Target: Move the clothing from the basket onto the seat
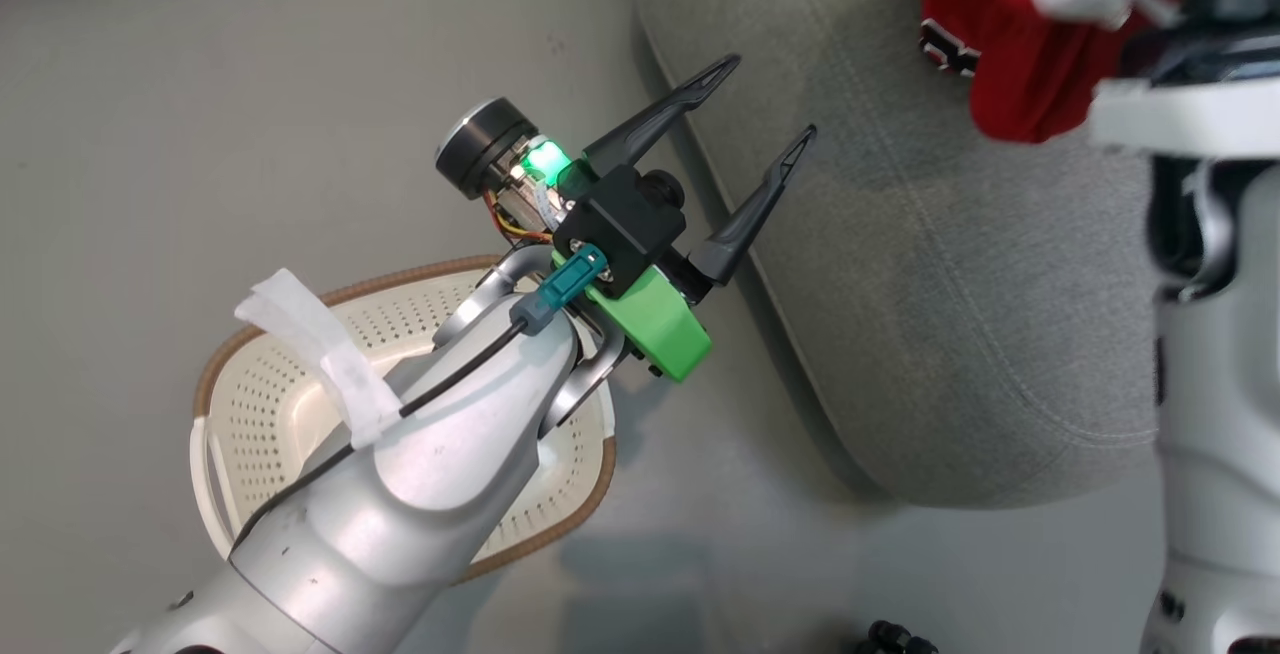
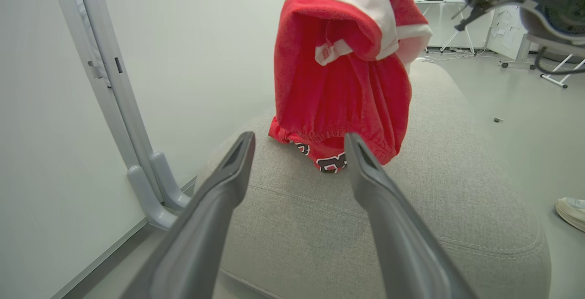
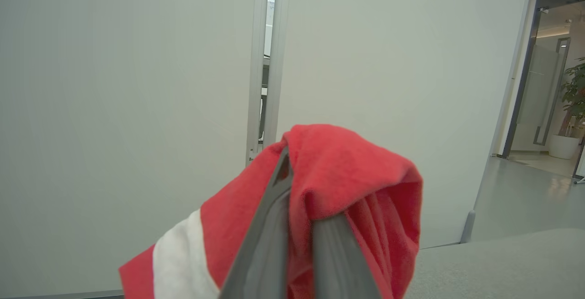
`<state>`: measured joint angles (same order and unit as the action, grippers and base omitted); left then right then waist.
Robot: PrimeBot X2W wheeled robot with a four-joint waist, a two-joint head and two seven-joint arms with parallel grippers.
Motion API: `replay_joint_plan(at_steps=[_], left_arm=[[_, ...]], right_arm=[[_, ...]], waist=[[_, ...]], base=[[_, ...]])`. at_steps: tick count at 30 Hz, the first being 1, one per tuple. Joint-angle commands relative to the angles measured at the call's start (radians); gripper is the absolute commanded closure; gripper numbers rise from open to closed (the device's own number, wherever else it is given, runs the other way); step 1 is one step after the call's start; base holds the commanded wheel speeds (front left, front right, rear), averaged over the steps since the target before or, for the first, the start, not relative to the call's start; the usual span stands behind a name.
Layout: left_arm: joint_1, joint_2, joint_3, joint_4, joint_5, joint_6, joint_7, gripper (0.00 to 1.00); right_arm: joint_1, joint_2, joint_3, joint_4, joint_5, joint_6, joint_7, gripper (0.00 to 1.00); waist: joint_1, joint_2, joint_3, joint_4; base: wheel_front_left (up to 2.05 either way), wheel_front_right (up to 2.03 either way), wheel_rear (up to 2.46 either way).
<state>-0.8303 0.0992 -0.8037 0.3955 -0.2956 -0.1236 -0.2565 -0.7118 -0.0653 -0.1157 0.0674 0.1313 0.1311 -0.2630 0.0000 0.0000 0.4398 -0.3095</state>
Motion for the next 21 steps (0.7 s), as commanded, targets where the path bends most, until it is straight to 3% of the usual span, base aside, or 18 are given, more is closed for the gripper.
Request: replay_joint_plan(at_steps=[1, 12, 21], left_arm=[[-0.024, 0.0, 0.0, -0.003, 0.009, 0.002, -0.001, 0.0], [-0.087, 0.016, 0.002, -0.013, 0.031, 0.009, -0.006, 0.0], [-0.1, 0.033, 0.005, -0.021, 0.033, 0.019, -0.008, 0.0]], right_arm=[[-0.042, -0.019, -0.021, -0.006, -0.012, -0.001, -0.002, 1.0], [-0.315, -0.196, -0.173, 0.056, -0.037, -0.001, -0.002, 1.0], [-0.351, -0.308, -0.236, 0.159, -0.031, -0.001, -0.002, 1.0]], waist=[[0.0, 0.0, 0.069, 0.049], [0.0, 0.0, 0.186, 0.105], [0.0, 0.0, 0.223, 0.095]], base=[[0.0, 0.0, 0.0], [0.0, 0.0, 0.0], [0.0, 0.0, 0.0]])
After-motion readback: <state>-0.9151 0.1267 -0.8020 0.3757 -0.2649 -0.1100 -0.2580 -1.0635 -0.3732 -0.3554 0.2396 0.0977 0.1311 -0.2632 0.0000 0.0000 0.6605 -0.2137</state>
